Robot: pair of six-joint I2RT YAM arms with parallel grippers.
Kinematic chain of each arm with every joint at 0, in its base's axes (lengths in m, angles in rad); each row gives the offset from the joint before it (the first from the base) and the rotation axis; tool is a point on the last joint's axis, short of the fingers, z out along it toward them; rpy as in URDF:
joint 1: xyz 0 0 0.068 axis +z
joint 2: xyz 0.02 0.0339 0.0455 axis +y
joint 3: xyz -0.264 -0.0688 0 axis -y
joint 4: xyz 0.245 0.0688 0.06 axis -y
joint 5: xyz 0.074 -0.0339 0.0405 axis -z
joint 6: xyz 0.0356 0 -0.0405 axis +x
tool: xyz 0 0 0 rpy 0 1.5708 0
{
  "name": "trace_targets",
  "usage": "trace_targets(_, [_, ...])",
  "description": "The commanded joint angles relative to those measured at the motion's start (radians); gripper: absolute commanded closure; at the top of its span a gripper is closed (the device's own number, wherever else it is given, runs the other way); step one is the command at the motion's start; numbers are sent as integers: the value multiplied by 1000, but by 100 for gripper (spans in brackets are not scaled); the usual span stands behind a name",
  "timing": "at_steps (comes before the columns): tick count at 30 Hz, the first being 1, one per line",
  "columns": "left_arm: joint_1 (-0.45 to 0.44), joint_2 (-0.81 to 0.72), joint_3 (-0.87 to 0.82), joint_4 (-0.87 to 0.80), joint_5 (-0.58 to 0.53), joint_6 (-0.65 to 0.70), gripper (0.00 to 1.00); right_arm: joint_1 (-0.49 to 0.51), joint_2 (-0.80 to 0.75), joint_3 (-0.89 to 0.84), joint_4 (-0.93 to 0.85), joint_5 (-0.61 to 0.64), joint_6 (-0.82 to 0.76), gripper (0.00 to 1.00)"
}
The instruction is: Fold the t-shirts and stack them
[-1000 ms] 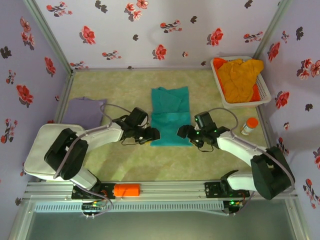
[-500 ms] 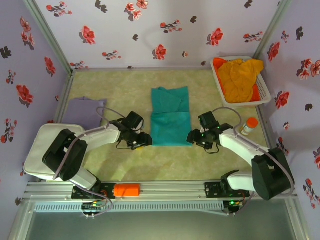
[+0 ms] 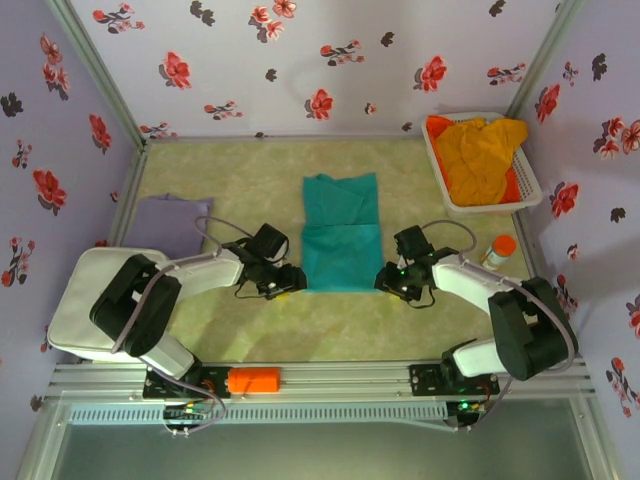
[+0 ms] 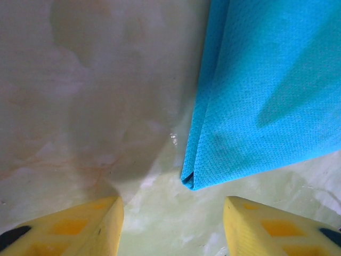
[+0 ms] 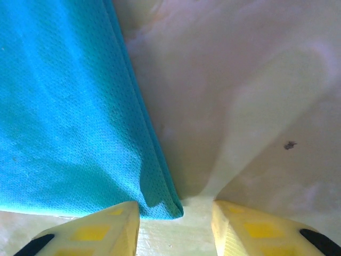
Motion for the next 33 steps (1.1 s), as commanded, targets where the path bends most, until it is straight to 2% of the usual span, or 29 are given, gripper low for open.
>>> trace_targets(1, [4, 11, -15, 36, 26, -33, 48, 11, 42, -14, 138, -65, 25, 62])
trace_targets(12, [4, 32, -2, 42, 34, -30, 49, 27, 71, 18, 133, -59, 21, 65])
trace_targets(19, [4, 36, -3, 42, 33, -30, 51, 51, 77, 76, 11, 31, -34, 67])
trace_targets(24, [4, 34, 11, 23, 35, -34, 54, 76, 78, 106, -31, 51, -48, 67])
trace_targets(27, [-1, 41, 19, 19, 44, -48, 60, 83, 75, 117, -45, 63, -53, 67])
trace_targets(33, [-21, 73, 55, -4, 46, -64, 59, 92, 82, 129, -66, 85, -62, 67])
